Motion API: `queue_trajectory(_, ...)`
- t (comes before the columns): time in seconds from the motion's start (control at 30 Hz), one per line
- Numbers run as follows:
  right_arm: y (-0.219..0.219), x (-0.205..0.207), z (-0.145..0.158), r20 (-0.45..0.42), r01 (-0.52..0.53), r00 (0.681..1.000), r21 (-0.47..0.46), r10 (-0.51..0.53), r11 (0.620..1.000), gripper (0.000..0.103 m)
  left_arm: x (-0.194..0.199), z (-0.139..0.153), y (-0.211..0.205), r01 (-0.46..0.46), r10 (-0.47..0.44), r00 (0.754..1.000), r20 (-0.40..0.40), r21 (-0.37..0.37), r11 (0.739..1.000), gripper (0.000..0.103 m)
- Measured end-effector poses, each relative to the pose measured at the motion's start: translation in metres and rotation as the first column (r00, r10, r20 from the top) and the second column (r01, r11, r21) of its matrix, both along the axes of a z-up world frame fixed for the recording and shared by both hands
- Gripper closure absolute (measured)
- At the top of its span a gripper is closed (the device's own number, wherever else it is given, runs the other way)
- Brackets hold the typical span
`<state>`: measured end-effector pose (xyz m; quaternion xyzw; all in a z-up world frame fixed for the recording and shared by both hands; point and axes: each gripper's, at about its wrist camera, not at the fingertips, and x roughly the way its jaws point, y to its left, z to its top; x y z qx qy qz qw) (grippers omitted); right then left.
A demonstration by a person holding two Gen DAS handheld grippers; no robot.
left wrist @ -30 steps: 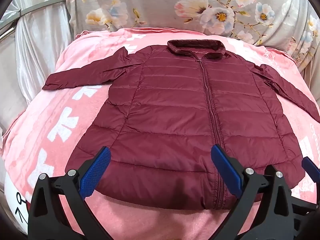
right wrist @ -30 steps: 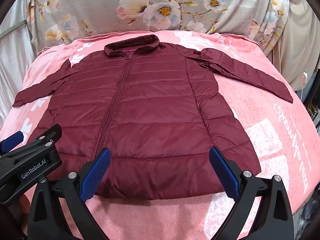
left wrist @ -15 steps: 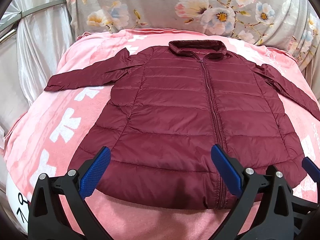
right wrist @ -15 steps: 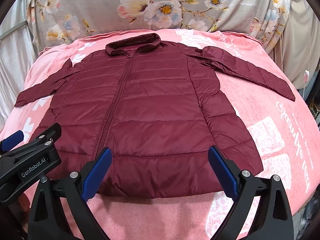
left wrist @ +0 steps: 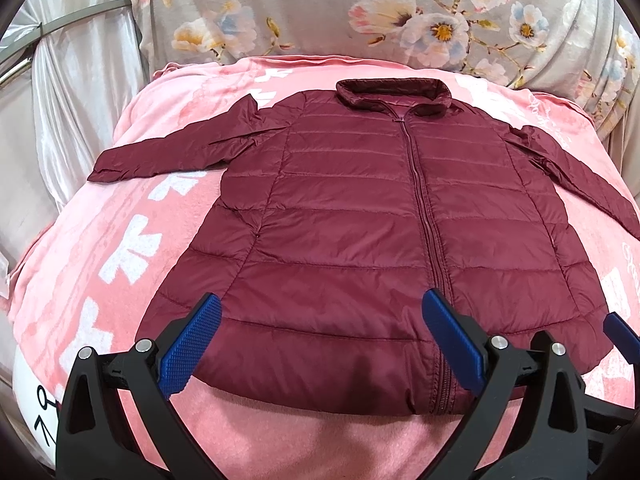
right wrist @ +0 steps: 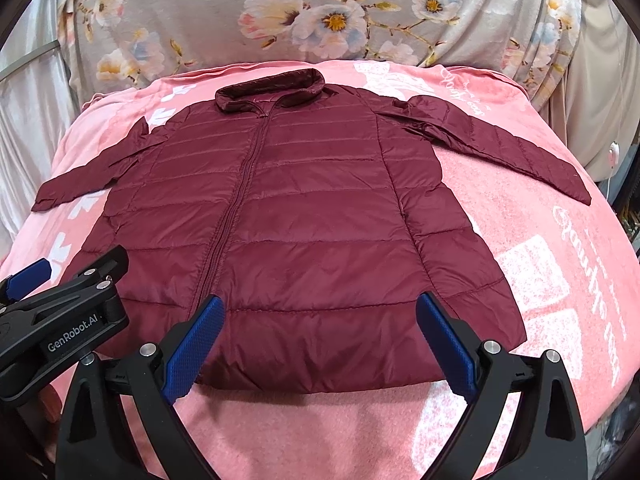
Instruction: Fold large clothes
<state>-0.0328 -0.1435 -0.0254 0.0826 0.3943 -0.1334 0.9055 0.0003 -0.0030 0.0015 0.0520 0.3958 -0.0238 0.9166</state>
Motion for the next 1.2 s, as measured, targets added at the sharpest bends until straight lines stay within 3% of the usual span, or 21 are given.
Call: queue_trajectory(1.2, 0.0027, -0.0022, 0.0030, 0.008, -0.002, 1.000, -0.002, 0.002, 1.000, 0.009, -0.0001, 0.0023, 0.0032, -0.005, 0.005, 1.000, 0.001, 0.002, 1.000, 0.005)
